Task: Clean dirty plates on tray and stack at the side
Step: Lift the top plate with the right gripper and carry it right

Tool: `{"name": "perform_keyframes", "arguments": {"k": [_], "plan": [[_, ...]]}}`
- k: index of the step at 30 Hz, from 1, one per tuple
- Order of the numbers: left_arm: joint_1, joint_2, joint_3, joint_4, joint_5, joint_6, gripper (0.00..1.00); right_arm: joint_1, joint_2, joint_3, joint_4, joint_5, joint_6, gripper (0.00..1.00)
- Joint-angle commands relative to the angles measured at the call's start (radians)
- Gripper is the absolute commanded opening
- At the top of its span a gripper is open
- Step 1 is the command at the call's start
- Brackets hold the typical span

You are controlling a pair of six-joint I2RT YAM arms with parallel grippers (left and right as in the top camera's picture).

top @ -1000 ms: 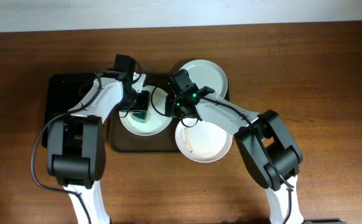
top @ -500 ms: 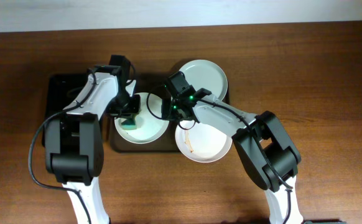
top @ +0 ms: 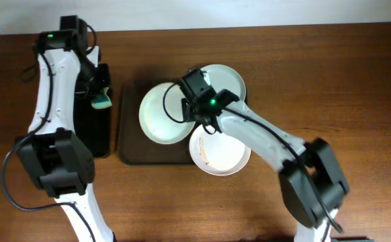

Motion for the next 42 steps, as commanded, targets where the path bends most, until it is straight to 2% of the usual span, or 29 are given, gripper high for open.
{"name": "perform_keyframes", "arguments": {"k": [1,3,5,9,14,16,21,23,25,29,33,34,35,37,42], "plan": [[0.003,0.003,0.018,0.003,0.065,0.031,0.01,0.141,-0.088,0.026,-0.003,0.478,-0.089,0.04],[0.003,0.003,0.018,0.002,0.064,0.031,0.01,0.247,-0.085,0.026,0.005,0.816,-0.121,0.04],[0.003,0.003,0.018,0.002,0.065,0.031,0.01,0.311,-0.083,0.026,0.009,1.027,-0.122,0.04],[0.003,0.003,0.018,-0.001,0.065,0.031,0.01,0.328,-0.082,0.026,0.068,1.046,-0.313,0.04],[0.003,0.003,0.018,0.009,0.065,0.031,0.01,0.33,-0.082,0.026,0.298,1.154,-0.626,0.04],[0.003,0.003,0.018,0.011,0.065,0.031,0.01,0.336,-0.082,0.026,0.367,1.153,-0.692,0.04],[0.003,0.003,0.018,0.011,0.065,0.031,0.01,0.343,-0.082,0.026,0.421,1.153,-0.722,0.04],[0.003,0.003,0.018,0.011,0.065,0.031,0.01,0.343,-0.082,0.026,0.401,1.143,-0.674,0.04],[0.003,0.003,0.018,0.01,0.065,0.031,0.01,0.339,-0.082,0.026,0.312,1.077,-0.564,0.04],[0.003,0.004,0.018,0.01,0.065,0.031,0.01,0.258,-0.087,0.026,-0.004,0.645,-0.2,0.04],[0.003,0.004,0.018,0.018,0.065,0.031,0.01,0.069,-0.23,0.026,-0.042,0.124,-0.113,0.04],[0.003,0.004,0.018,0.018,0.066,0.031,0.01,-0.042,-0.278,0.026,-0.056,-0.058,-0.098,0.04],[0.003,0.004,0.018,0.018,0.066,0.031,0.01,-0.116,-0.298,0.026,-0.073,-0.144,-0.079,0.04],[-0.005,0.004,0.018,0.018,0.066,0.031,0.01,-0.393,-0.314,0.026,-0.158,-0.359,-0.062,0.04],[-0.058,0.004,0.018,0.032,0.065,0.031,0.01,-0.797,-0.309,0.018,-0.26,-0.404,-0.054,0.04]]}}
